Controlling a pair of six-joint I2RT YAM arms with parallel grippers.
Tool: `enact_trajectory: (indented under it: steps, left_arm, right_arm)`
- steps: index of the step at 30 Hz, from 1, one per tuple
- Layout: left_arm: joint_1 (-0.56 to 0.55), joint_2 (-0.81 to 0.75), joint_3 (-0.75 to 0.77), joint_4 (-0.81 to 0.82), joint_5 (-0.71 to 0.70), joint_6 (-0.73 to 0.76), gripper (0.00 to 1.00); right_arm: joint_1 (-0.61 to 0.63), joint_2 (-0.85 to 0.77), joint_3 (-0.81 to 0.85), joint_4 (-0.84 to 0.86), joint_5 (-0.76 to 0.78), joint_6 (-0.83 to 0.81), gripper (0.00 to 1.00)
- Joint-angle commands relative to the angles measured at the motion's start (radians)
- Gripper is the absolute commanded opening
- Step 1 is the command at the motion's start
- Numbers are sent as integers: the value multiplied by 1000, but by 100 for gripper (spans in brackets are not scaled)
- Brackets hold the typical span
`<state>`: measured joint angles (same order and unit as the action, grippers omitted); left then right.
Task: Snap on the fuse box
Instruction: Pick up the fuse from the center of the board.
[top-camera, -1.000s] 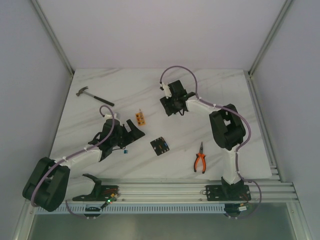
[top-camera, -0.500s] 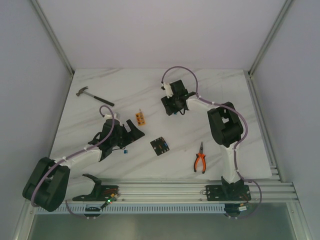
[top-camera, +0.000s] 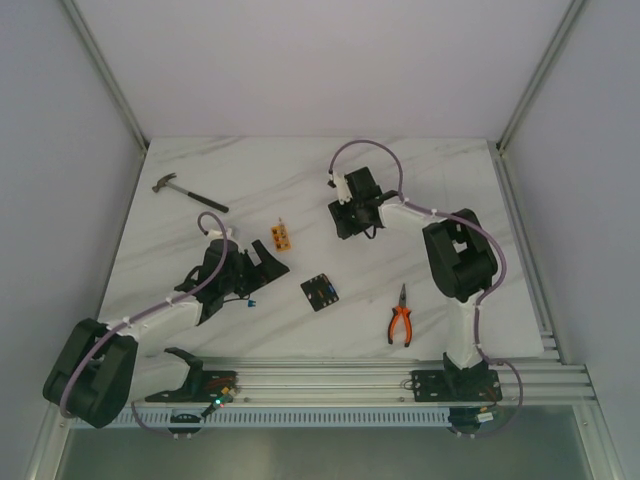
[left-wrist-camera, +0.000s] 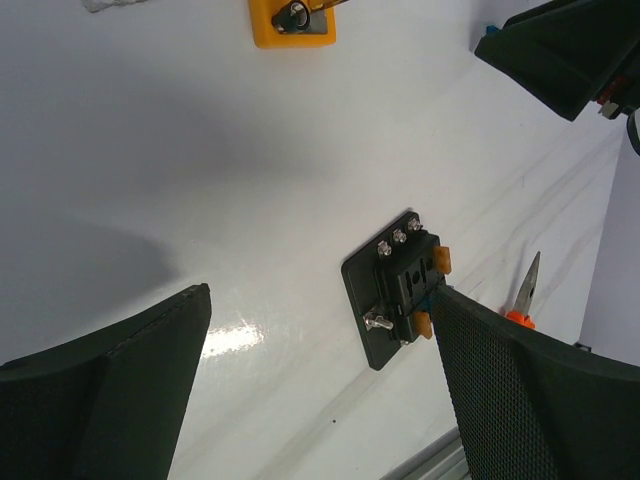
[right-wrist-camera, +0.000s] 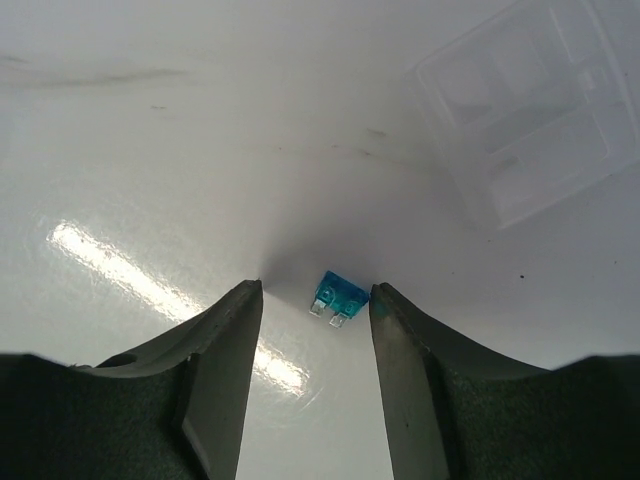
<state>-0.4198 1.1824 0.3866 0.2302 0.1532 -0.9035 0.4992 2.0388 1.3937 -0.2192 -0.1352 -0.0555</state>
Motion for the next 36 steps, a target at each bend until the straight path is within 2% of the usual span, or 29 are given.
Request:
enact_trajectory:
  steps: [1, 6, 14, 36]
  left_arm:
    - [6, -21, -17, -14, 10, 4, 100]
    - [7, -22, -18, -14, 12, 1, 100]
    - [7, -21, -17, -14, 11, -1, 100]
    - [7, -26, -23, -14, 17, -3, 100]
  right_arm:
    - [16, -11, -17, -37, 61, 44, 52]
    - [19, 32, 43, -91, 200, 139, 48]
    - [53, 92, 137, -211, 302, 245, 48]
    - [79, 170, 217, -300, 352, 350, 39]
